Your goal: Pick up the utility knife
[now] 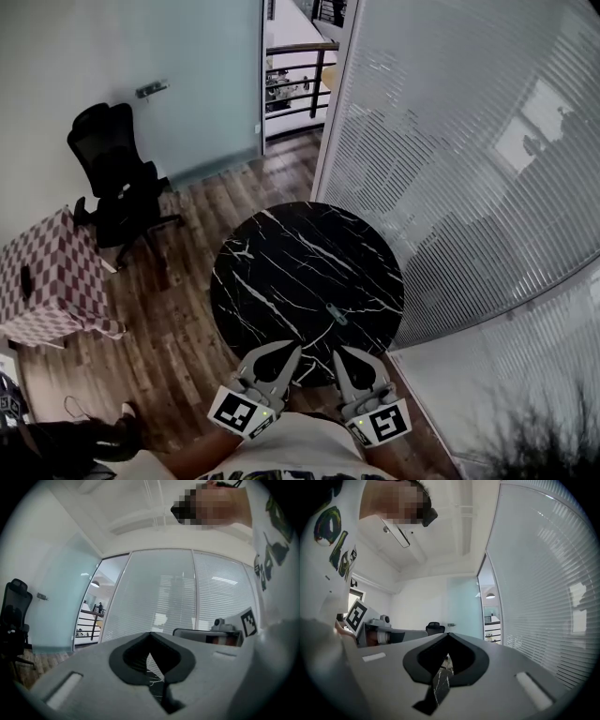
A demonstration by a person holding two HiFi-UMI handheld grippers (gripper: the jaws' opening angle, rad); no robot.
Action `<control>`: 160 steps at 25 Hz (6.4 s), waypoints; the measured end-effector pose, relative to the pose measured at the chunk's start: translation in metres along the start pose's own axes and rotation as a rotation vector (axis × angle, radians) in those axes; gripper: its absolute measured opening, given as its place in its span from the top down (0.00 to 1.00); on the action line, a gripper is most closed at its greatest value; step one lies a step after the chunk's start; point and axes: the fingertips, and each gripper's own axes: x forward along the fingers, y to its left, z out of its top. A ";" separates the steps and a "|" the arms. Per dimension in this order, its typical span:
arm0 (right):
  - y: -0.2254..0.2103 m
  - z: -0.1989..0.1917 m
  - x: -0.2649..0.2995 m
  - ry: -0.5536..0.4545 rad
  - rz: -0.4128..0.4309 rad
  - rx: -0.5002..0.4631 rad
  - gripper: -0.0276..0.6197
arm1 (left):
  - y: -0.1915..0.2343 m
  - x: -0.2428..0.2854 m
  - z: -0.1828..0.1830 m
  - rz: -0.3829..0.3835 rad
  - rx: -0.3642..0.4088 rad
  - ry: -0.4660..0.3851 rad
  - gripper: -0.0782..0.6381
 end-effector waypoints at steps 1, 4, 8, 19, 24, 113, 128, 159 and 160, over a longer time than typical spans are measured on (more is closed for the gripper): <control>-0.001 -0.002 0.003 0.000 -0.002 0.001 0.95 | 0.003 0.002 -0.001 -0.002 0.001 0.003 0.88; -0.003 -0.004 0.009 -0.004 -0.004 0.005 0.95 | 0.010 0.007 -0.004 -0.004 0.002 0.008 0.88; -0.009 -0.005 0.010 0.002 -0.005 0.014 0.95 | 0.010 0.014 -0.005 -0.003 -0.006 0.011 0.88; -0.047 -0.017 0.002 0.063 0.000 0.008 0.95 | 0.006 0.044 -0.017 0.033 -0.037 0.037 0.88; -0.061 -0.039 0.005 0.100 0.001 0.008 0.95 | 0.014 0.054 -0.033 0.052 -0.047 0.060 0.88; -0.203 -0.506 0.068 0.890 0.007 0.033 0.75 | 0.142 0.144 -0.406 0.084 -0.190 0.538 0.88; -0.201 -0.406 0.067 0.745 -0.019 0.043 0.75 | 0.121 0.146 -0.328 0.091 -0.145 0.476 0.88; -0.145 -0.090 0.045 0.238 -0.004 0.019 0.75 | 0.049 0.121 -0.070 0.096 -0.063 0.114 0.88; -0.144 -0.080 0.044 0.221 -0.003 0.009 0.75 | 0.047 0.120 -0.061 0.091 -0.061 0.101 0.88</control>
